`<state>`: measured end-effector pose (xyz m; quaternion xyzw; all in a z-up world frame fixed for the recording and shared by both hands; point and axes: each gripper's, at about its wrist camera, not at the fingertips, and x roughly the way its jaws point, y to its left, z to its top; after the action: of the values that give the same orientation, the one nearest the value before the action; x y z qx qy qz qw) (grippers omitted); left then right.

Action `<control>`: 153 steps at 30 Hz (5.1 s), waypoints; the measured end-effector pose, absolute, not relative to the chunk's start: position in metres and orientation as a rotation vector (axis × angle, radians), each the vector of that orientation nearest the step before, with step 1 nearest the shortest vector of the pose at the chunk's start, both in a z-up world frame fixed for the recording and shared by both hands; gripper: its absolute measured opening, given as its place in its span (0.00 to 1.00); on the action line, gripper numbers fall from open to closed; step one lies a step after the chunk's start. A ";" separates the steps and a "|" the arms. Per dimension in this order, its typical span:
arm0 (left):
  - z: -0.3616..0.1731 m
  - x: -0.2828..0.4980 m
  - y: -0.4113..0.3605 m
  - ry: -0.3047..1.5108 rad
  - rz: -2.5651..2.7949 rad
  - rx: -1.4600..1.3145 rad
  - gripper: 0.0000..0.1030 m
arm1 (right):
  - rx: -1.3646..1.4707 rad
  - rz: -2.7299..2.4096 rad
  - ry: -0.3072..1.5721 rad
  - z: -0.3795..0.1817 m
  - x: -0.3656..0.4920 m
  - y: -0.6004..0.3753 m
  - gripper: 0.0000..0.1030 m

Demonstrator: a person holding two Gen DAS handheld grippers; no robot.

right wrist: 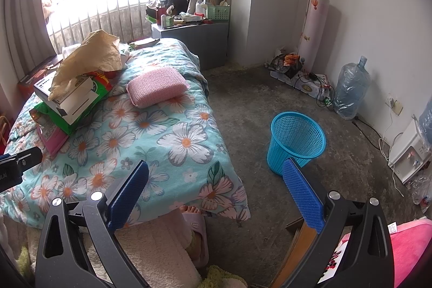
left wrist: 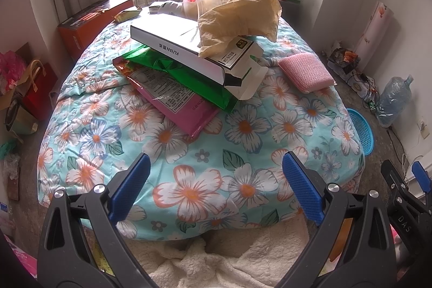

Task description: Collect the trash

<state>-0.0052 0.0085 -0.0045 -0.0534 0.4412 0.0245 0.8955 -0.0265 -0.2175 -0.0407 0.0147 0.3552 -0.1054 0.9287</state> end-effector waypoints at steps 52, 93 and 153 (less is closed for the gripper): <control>0.033 0.176 0.014 0.716 -0.330 0.175 0.73 | 0.718 0.119 0.980 -0.093 0.176 -0.234 0.90; 0.073 0.131 0.040 0.658 -0.381 0.010 0.12 | 0.341 0.021 0.783 -0.034 0.149 -0.206 0.33; 0.139 0.101 0.072 0.485 -0.215 -0.042 0.08 | 0.166 -0.065 0.654 0.002 0.086 -0.211 0.33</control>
<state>0.1009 0.0720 0.1390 -0.0209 0.2397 -0.1062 0.9648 0.0863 -0.2113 0.0019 0.0813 0.3207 -0.0319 0.9431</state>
